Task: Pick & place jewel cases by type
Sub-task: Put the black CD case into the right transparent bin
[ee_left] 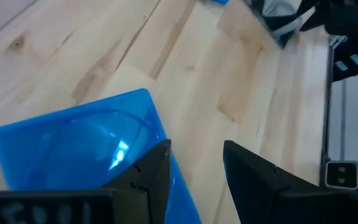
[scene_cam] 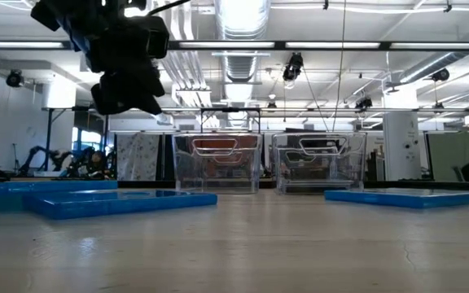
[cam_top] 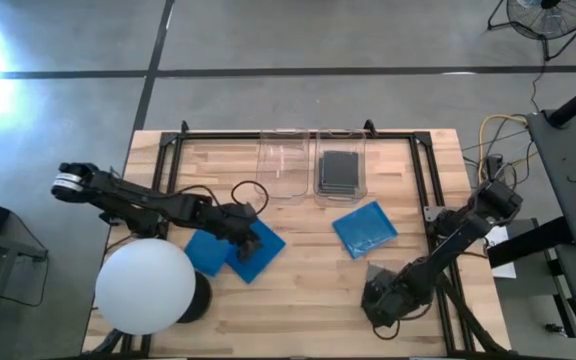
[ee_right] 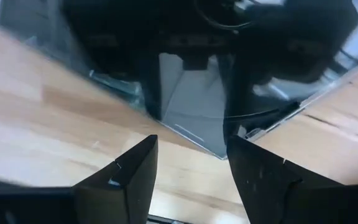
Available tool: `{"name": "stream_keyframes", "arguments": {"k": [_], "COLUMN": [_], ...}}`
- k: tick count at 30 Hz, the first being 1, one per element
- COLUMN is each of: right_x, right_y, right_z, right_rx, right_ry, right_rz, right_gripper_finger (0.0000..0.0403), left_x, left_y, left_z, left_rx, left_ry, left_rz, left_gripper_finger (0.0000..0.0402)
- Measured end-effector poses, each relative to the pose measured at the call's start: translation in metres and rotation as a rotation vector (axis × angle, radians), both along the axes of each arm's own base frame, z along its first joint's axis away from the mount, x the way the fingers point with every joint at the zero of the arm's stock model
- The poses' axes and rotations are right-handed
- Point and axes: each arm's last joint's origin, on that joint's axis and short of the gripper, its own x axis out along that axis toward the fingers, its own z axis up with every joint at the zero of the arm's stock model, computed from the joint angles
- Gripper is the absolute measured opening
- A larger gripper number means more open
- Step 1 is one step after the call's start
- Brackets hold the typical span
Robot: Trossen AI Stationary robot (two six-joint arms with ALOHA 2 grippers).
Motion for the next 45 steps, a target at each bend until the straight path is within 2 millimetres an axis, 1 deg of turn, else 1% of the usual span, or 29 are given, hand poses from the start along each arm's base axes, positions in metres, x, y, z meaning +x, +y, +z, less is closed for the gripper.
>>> {"name": "stream_keyframes", "arguments": {"k": [4,6,10,12,15,18,20,24,26,28,30,32,34,37,39,41,45], "right_x": [0.015,0.027,0.052,0.064,0.07,0.063,0.054,0.023,0.012,0.005,0.003,0.001,-0.006,-0.011,-0.014,-0.018,-0.017], "right_y": [-0.001,-0.003,-0.005,-0.008,-0.015,-0.021,-0.028,-0.046,-0.05,-0.052,-0.054,-0.056,-0.06,-0.064,-0.066,-0.068,-0.067], "right_z": [0.003,0.005,0.002,0.003,0.009,0.022,0.034,0.041,0.044,0.041,0.035,0.025,0.012,-0.002,-0.008,-0.01,-0.011], "right_rx": [-0.022,-0.033,-0.026,0.005,-0.022,-0.098,-0.143,-0.279,-0.285,-0.252,-0.232,-0.226,-0.234,-0.193,-0.183,-0.163,-0.108], "right_ry": [-0.187,-0.307,-0.512,-0.597,-0.653,-0.667,-0.633,-0.423,-0.33,-0.298,-0.306,-0.315,-0.298,-0.329,-0.336,-0.364,-0.457], "right_rz": [-0.028,-0.054,-0.08,-0.054,-0.078,-0.096,-0.109,-0.142,-0.127,-0.08,-0.051,-0.039,-0.028,-0.031,-0.031,-0.019,0.036], "right_gripper_finger": [0.0189,0.0189,0.0189,0.0189,0.0189,0.0189,0.0189,0.0189,0.0189,0.0189,0.019,0.019,0.019,0.019,0.019,0.019,0.019], "left_x": [0.005,0.011,0.025,0.033,0.043,0.052,0.058,0.071,0.079,0.088,0.097,0.106,0.116,0.131,0.137,0.146,0.16], "left_y": [-0.001,-0.002,-0.004,-0.006,-0.009,-0.012,-0.014,-0.018,-0.019,-0.022,-0.027,-0.031,-0.037,-0.045,-0.051,-0.056,-0.06], "left_z": [-0.005,-0.006,-0.015,-0.02,-0.031,-0.038,-0.041,-0.047,-0.046,-0.05,-0.051,-0.055,-0.057,-0.064,-0.07,-0.075,-0.083], "left_rx": [0.008,0.007,-0.014,-0.043,-0.089,-0.121,-0.138,-0.139,-0.127,-0.125,-0.116,-0.113,-0.121,-0.152,-0.173,-0.196,-0.212], "left_ry": [-0.008,-0.035,-0.08,-0.1,-0.1,-0.067,-0.054,-0.032,-0.052,-0.04,-0.062,-0.053,-0.064,-0.058,-0.037,-0.036,-0.034], "left_rz": [-0.008,-0.011,-0.025,-0.04,-0.051,-0.081,-0.106,-0.147,-0.178,-0.232,-0.294,-0.339,-0.384,-0.436,-0.467,-0.497,-0.516], "left_gripper_finger": [0.0128,0.0128,0.0128,0.0128,0.0128,0.0128,0.0128,0.0128,0.0128,0.0128,0.0128,0.0128,0.0128,0.0128,0.0128,0.0128,0.0128]}}
